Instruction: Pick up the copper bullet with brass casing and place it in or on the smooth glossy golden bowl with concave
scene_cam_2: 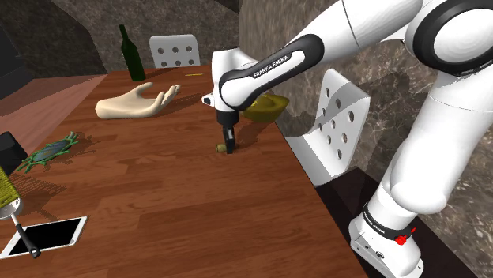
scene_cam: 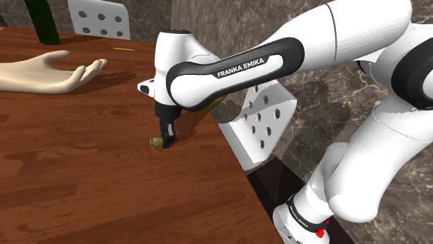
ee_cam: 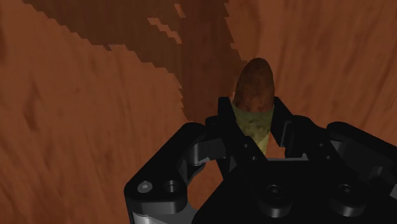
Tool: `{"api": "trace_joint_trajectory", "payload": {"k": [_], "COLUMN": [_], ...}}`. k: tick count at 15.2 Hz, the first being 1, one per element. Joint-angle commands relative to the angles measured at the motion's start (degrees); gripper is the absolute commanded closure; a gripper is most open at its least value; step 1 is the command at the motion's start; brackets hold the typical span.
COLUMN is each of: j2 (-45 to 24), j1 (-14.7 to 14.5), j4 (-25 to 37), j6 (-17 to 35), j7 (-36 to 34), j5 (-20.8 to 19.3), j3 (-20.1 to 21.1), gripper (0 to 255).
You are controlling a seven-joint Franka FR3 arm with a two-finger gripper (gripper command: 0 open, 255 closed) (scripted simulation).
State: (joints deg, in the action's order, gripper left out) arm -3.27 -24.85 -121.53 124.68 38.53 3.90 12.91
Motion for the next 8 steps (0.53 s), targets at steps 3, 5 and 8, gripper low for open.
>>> {"api": "trace_joint_trajectory", "payload": {"k": [3, 5, 8], "j2": [1.3, 2.0, 2.8], "j1": [0.1, 0.1, 0.2], "j4": [1.7, 2.6, 4.0], "j6": [-3.1, -4.6, -6.8], "j7": [0.1, 0.1, 0.1], "j5": [0.2, 0.3, 0.4], "j3": [-0.1, -0.1, -0.1], "gripper": [255, 255, 255]}}
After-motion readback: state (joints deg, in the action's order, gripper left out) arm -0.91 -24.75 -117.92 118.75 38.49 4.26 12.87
